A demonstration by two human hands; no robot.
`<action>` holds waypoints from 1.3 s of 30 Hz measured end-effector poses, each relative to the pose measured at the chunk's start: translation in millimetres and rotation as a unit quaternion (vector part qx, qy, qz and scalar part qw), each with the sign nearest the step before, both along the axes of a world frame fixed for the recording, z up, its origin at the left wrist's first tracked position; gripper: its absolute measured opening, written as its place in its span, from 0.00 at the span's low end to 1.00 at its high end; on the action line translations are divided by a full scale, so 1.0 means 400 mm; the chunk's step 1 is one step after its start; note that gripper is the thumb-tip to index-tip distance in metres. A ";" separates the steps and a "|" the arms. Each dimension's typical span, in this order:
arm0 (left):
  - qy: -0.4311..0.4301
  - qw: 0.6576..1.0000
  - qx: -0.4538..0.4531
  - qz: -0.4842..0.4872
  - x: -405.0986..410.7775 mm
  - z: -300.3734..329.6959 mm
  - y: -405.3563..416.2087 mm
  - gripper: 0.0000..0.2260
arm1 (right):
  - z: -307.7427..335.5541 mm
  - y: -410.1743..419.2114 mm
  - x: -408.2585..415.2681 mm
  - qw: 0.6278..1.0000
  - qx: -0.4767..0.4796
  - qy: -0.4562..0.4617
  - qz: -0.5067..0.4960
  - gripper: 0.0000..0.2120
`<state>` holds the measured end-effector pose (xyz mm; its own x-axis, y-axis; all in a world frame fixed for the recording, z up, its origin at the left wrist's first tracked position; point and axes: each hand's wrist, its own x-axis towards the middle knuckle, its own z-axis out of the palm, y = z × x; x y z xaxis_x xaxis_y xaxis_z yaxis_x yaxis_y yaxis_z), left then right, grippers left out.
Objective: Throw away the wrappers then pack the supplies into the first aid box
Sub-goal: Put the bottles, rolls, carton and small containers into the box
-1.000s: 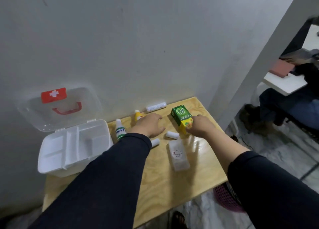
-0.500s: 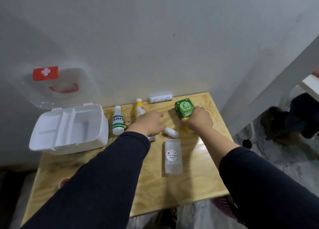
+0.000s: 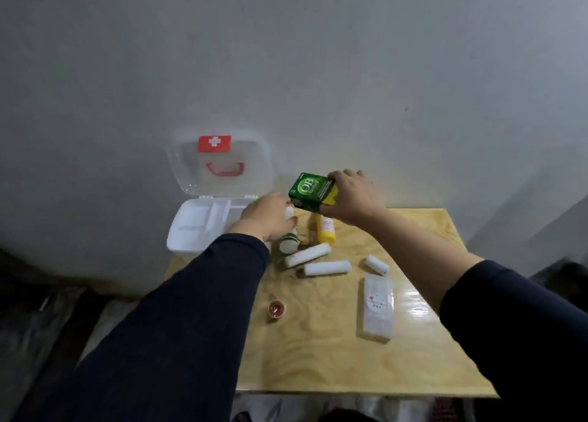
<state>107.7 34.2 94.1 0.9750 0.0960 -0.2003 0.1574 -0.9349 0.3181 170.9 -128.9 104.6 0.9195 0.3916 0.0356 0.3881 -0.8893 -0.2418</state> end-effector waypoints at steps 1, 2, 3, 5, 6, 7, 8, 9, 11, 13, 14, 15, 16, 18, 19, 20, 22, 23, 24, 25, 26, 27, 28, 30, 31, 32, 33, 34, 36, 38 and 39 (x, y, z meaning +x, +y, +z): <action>-0.002 1.000 -0.001 0.016 -0.019 0.004 0.037 0.21 | 0.008 0.037 -0.011 1.000 -0.004 -0.002 0.012 0.33; -0.004 1.000 -0.004 0.030 -0.038 0.005 0.075 0.21 | 0.014 0.071 -0.022 1.000 -0.009 0.002 0.023 0.32; -0.002 0.999 -0.004 0.043 -0.058 0.005 0.114 0.22 | 0.017 0.104 -0.033 0.999 -0.015 0.007 0.034 0.32; 0.012 0.998 -0.002 0.068 -0.094 -0.006 0.189 0.24 | 0.015 0.168 -0.050 0.998 -0.033 0.013 0.058 0.31; 0.019 0.997 -0.001 0.079 -0.109 -0.015 0.225 0.25 | 0.009 0.197 -0.057 0.997 -0.042 0.016 0.066 0.31; 0.028 0.996 0.001 0.090 -0.124 -0.022 0.257 0.26 | 0.003 0.224 -0.065 0.996 -0.051 0.020 0.072 0.31; 0.038 0.994 0.004 0.099 -0.138 -0.030 0.286 0.27 | -0.005 0.250 -0.071 0.995 -0.062 0.023 0.076 0.32; 0.047 0.994 0.009 0.101 -0.150 -0.038 0.312 0.29 | -0.013 0.275 -0.076 0.994 -0.076 0.025 0.079 0.33; 0.060 0.994 0.023 0.090 -0.162 -0.055 0.353 0.33 | -0.027 0.317 -0.083 0.991 -0.103 0.023 0.083 0.34; 0.071 0.994 0.031 0.075 -0.166 -0.074 0.382 0.37 | -0.043 0.352 -0.083 0.987 -0.131 0.024 0.084 0.30; 0.077 0.994 0.033 0.067 -0.166 -0.083 0.393 0.39 | -0.053 0.368 -0.081 0.986 -0.144 0.029 0.083 0.28; 0.085 0.994 0.034 0.057 -0.166 -0.092 0.401 0.39 | -0.064 0.383 -0.079 0.984 -0.154 0.031 0.082 0.26; 0.089 0.994 0.037 0.045 -0.166 -0.099 0.407 0.38 | -0.075 0.398 -0.076 0.983 -0.158 0.032 0.082 0.24; 0.087 0.995 0.047 0.022 -0.172 -0.112 0.414 0.36 | -0.101 0.427 -0.071 0.984 -0.156 0.033 0.079 0.22; 0.082 0.995 0.052 0.014 -0.174 -0.116 0.417 0.36 | -0.113 0.442 -0.069 0.984 -0.152 0.040 0.077 0.22; 0.076 0.995 0.057 0.007 -0.176 -0.121 0.422 0.37 | -0.125 0.457 -0.068 0.985 -0.148 0.051 0.076 0.22; 0.064 0.996 0.069 -0.004 -0.173 -0.130 0.431 0.37 | -0.145 0.479 -0.064 0.986 -0.136 0.075 0.066 0.25; 0.059 0.995 0.075 -0.007 -0.170 -0.134 0.434 0.37 | -0.154 0.487 -0.061 0.986 -0.131 0.084 0.061 0.27; 0.055 0.995 0.079 -0.010 -0.167 -0.139 0.438 0.37 | -0.162 0.492 -0.057 0.986 -0.125 0.092 0.056 0.29; 0.051 0.995 0.082 -0.014 -0.165 -0.144 0.440 0.36 | -0.168 0.494 -0.054 0.987 -0.118 0.098 0.052 0.30; 0.046 0.995 0.084 -0.016 -0.164 -0.148 0.442 0.36 | -0.175 0.495 -0.051 0.987 -0.112 0.102 0.049 0.32; 0.040 0.995 0.086 -0.017 -0.164 -0.151 0.443 0.35 | -0.181 0.495 -0.049 0.988 -0.109 0.103 0.047 0.33; 0.034 0.995 0.088 -0.017 -0.165 -0.154 0.444 0.35 | -0.187 0.495 -0.050 0.987 -0.112 0.100 0.048 0.34; 0.024 0.995 0.092 -0.017 -0.168 -0.156 0.446 0.35 | -0.202 0.498 -0.057 0.987 -0.122 0.096 0.050 0.35; 0.022 0.995 0.094 -0.019 -0.169 -0.155 0.446 0.35 | -0.212 0.501 -0.062 0.987 -0.119 0.100 0.048 0.35; 0.020 0.995 0.095 -0.021 -0.170 -0.154 0.445 0.35 | -0.223 0.504 -0.067 0.987 -0.108 0.109 0.042 0.35; 0.020 0.995 0.097 -0.024 -0.171 -0.153 0.445 0.35 | -0.233 0.506 -0.071 0.988 -0.091 0.116 0.032 0.35; 0.021 0.995 0.098 -0.026 -0.172 -0.153 0.444 0.36 | -0.241 0.508 -0.074 0.990 -0.079 0.118 0.022 0.34; 0.022 0.995 0.096 -0.028 -0.171 -0.155 0.446 0.36 | -0.250 0.512 -0.076 0.991 -0.076 0.106 0.007 0.32; 0.022 0.995 0.095 -0.030 -0.169 -0.161 0.449 0.36 | -0.252 0.515 -0.076 0.992 -0.075 0.101 -0.009 0.30; 0.021 0.995 0.095 -0.031 -0.169 -0.164 0.451 0.37 | -0.253 0.517 -0.075 0.992 -0.069 0.104 -0.020 0.30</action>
<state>40.2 214.7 28.7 0.9713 0.0760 -0.2256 0.1071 -0.9858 0.1290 140.9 77.8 3.2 0.9162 0.3426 -0.2078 0.3063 -0.9332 -0.1879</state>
